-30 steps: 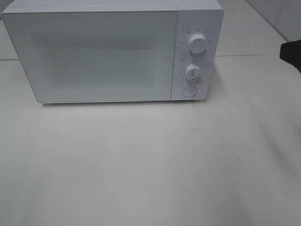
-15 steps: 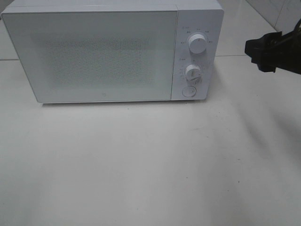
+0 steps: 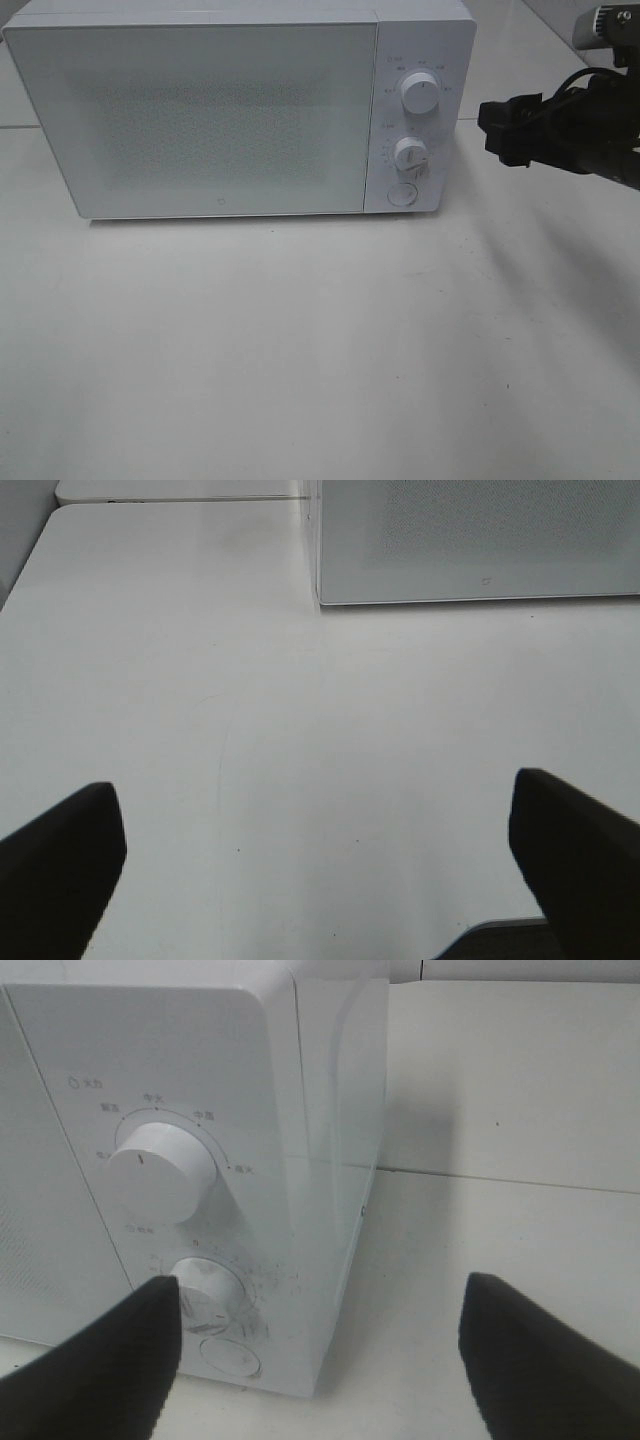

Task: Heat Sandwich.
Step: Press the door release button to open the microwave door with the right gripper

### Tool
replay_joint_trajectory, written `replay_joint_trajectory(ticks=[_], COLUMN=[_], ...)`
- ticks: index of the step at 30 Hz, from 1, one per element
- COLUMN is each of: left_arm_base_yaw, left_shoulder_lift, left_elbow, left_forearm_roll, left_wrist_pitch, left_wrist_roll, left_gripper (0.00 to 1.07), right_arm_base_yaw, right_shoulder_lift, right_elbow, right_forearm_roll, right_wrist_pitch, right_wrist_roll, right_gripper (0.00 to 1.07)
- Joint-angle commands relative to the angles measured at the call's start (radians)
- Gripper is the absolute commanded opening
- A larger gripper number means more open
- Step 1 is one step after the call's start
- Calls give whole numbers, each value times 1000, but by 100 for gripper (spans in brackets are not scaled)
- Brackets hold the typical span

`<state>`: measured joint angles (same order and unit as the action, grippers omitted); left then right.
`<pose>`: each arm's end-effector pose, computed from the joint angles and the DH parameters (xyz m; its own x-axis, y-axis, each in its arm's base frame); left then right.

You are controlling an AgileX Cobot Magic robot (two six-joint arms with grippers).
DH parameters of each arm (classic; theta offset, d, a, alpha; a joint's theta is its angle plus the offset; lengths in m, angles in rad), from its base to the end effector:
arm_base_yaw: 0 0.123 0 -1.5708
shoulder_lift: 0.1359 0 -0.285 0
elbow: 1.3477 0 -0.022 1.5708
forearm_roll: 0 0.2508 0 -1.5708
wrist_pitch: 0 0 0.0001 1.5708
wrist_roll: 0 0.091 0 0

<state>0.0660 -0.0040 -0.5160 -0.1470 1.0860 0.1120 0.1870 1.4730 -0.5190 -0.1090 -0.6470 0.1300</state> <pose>-0.0081 -0.0124 0.2803 -0.4532 0.0129 -0.8913 0.0692 0.9974 -0.0208 0.2725 0.0576 0.2107 -0.2274 0.0005 -0.9738 -0.2388 0.9694 0.0563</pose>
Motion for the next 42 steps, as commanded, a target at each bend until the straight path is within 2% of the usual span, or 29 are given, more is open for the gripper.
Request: replay_joint_trajectory(ticks=[1, 12, 30, 37, 42], left_arm_base_yaw=[4, 4, 4, 4, 4], left_shoulder_lift=[-17, -17, -17, -17, -17], left_elbow=[-1, -1, -1, -1, -1], left_forearm_roll=[0, 0, 0, 0, 0], left_wrist_pitch=[-9, -9, -9, -9, -9], left_wrist_roll=[1, 1, 1, 1, 1], left_gripper=[98, 98, 98, 98, 98], right_arm_base_yaw=[33, 169, 375, 424, 424], right_shoulder_lift=[66, 190, 347, 384, 384], right_elbow=[-4, -4, -4, -4, -4], right_forearm_roll=[89, 338, 578, 616, 616], right_wrist_pitch=[-80, -217, -360, -361, -361], right_wrist_roll=[-70, -226, -241, -227, -143], right_gripper=[72, 72, 72, 72, 71])
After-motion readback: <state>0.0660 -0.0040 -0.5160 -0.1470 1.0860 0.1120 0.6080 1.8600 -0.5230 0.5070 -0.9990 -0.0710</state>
